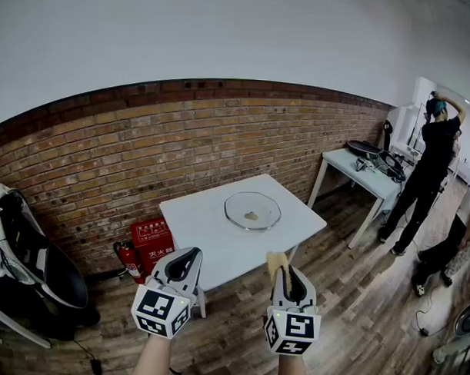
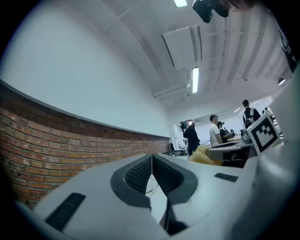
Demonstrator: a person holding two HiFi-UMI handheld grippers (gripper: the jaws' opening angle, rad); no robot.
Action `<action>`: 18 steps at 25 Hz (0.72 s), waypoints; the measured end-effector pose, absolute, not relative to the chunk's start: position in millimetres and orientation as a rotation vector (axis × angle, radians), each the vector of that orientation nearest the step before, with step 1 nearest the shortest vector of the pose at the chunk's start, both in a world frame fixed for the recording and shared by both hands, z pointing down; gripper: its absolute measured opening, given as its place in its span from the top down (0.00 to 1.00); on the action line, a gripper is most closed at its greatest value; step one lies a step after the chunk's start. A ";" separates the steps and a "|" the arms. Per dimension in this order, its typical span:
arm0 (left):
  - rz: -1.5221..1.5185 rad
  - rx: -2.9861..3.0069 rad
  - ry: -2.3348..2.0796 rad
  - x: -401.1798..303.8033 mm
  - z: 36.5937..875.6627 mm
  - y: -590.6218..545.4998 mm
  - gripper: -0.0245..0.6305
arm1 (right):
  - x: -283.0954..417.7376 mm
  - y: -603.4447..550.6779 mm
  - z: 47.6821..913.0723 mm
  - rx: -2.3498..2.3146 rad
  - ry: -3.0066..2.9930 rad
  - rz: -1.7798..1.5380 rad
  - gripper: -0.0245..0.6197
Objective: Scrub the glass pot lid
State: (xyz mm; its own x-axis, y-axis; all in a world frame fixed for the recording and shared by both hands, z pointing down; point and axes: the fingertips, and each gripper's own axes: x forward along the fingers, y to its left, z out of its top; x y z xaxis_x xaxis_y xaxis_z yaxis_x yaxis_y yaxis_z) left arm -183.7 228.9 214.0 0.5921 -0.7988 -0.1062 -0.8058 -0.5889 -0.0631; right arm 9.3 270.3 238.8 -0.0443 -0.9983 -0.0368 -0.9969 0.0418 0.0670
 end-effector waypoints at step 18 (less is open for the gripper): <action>0.098 -2.719 1.354 -179.1 212.9 236.5 0.94 | 11.9 278.1 237.4 2.168 -2.257 -0.112 0.87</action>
State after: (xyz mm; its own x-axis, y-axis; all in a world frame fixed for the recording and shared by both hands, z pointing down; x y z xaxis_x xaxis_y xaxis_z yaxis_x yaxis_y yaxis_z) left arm -179.1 236.5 212.9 0.6021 -0.7917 -0.1030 -0.7983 -0.5990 -0.0627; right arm 11.9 278.1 237.4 -0.0413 -0.9983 -0.0418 -0.9975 0.0388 0.0585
